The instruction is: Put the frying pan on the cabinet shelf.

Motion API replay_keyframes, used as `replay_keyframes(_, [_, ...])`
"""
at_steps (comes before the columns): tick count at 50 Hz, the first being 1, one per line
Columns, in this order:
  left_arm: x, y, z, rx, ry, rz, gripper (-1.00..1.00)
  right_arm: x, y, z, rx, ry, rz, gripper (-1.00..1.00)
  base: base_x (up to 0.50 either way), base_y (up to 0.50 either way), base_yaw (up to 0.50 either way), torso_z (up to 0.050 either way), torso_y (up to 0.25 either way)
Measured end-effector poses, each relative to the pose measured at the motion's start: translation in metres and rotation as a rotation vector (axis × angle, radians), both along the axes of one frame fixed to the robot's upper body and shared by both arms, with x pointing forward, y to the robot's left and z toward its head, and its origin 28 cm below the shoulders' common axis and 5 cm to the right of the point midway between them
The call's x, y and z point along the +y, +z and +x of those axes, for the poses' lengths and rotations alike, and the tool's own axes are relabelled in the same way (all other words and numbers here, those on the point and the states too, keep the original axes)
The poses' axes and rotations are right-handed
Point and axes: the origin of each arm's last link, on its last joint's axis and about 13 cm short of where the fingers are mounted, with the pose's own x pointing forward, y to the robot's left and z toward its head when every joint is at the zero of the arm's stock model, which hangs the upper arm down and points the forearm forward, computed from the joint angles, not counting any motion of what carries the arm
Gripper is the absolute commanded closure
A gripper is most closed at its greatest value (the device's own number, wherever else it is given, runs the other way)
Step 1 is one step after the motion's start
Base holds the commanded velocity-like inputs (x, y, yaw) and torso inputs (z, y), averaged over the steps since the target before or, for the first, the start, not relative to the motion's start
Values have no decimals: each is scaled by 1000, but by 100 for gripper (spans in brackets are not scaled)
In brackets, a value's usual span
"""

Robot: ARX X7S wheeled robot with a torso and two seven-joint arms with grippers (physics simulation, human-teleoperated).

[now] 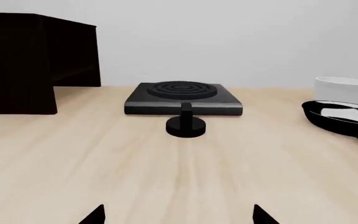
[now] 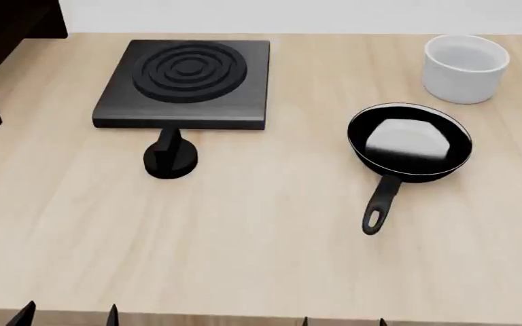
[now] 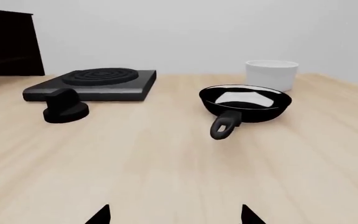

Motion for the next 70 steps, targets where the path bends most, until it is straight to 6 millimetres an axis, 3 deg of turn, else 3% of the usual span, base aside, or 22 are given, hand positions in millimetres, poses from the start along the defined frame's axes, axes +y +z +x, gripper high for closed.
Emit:
replay_keyframes(46, [-3, 2, 0, -14, -34, -14, -100, -1, 4, 0, -17, -1, 6, -100, 0, 0, 0, 49, 0])
replay_keyframes(52, [-3, 4, 0, -10, -31, -17, -100, -2, 7, 0, -18, -2, 12, -100, 0, 0, 0, 9, 0])
replay_keyframes(60, [3, 24, 2, -27, -6, -42, -100, -11, 30, 1, -24, -34, 29, -100, 0, 0, 0, 0, 0])
replay_keyframes(70, [11, 73, 4, -28, -7, -54, -100, -29, 84, 5, -47, -72, 27, -100, 0, 0, 0, 0, 0])
